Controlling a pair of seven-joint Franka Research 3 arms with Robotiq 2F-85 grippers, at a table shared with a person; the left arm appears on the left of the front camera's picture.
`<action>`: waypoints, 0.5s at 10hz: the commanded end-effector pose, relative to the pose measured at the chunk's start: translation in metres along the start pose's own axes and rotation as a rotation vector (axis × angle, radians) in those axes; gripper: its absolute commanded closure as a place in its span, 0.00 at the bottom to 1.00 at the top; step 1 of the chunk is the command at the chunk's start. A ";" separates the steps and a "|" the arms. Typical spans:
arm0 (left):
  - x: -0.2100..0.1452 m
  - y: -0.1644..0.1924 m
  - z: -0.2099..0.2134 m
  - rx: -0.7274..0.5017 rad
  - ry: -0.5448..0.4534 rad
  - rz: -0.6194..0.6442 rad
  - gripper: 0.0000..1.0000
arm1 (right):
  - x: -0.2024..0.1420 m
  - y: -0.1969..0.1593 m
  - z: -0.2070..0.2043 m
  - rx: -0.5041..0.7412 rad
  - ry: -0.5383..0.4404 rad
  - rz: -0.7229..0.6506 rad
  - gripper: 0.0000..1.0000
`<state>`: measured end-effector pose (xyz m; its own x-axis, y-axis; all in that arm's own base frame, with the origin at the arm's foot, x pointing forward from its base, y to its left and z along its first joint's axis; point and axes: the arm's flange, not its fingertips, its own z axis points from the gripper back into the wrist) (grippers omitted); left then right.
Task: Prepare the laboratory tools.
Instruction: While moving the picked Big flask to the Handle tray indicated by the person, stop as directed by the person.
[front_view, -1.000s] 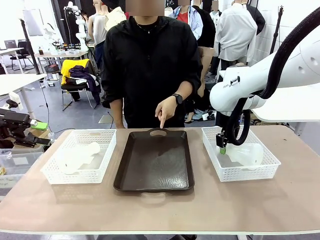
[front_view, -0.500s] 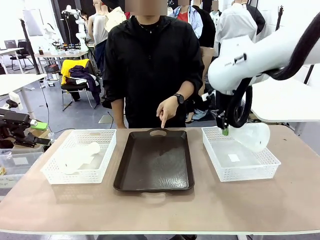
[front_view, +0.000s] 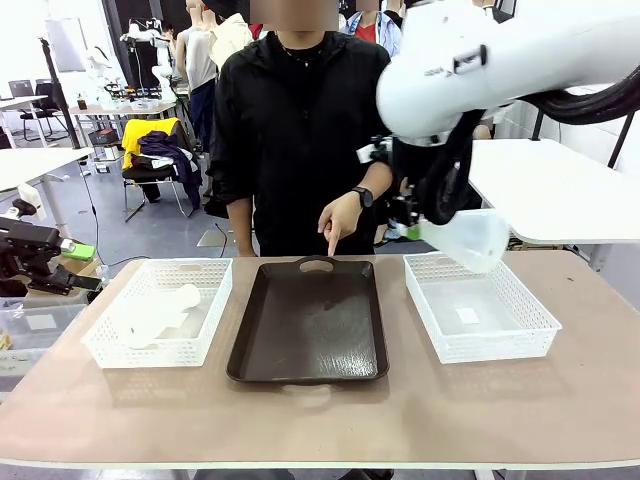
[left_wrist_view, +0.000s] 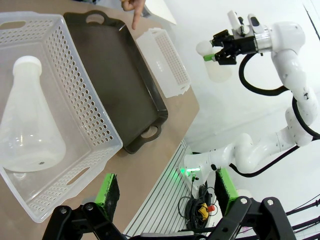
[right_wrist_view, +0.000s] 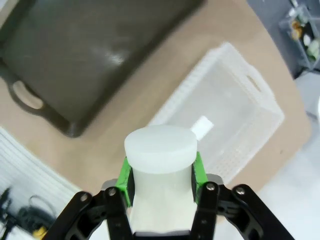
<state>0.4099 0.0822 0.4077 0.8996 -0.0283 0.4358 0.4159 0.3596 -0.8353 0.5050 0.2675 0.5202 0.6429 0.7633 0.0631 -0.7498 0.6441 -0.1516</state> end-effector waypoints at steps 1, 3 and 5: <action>-0.001 -0.001 0.002 0.002 -0.002 -0.001 0.00 | 0.048 0.018 -0.003 0.052 0.030 0.095 1.00; -0.001 -0.001 0.002 0.002 -0.002 -0.001 0.00 | 0.100 0.053 -0.020 0.092 0.106 0.208 1.00; -0.001 -0.001 0.002 0.002 -0.002 -0.001 0.00 | 0.146 0.078 -0.036 0.123 0.159 0.260 1.00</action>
<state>0.4099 0.0826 0.4076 0.8997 -0.0276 0.4357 0.4155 0.3603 -0.8352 0.5196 0.4056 0.4690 0.4656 0.8826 -0.0655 -0.8849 0.4655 -0.0180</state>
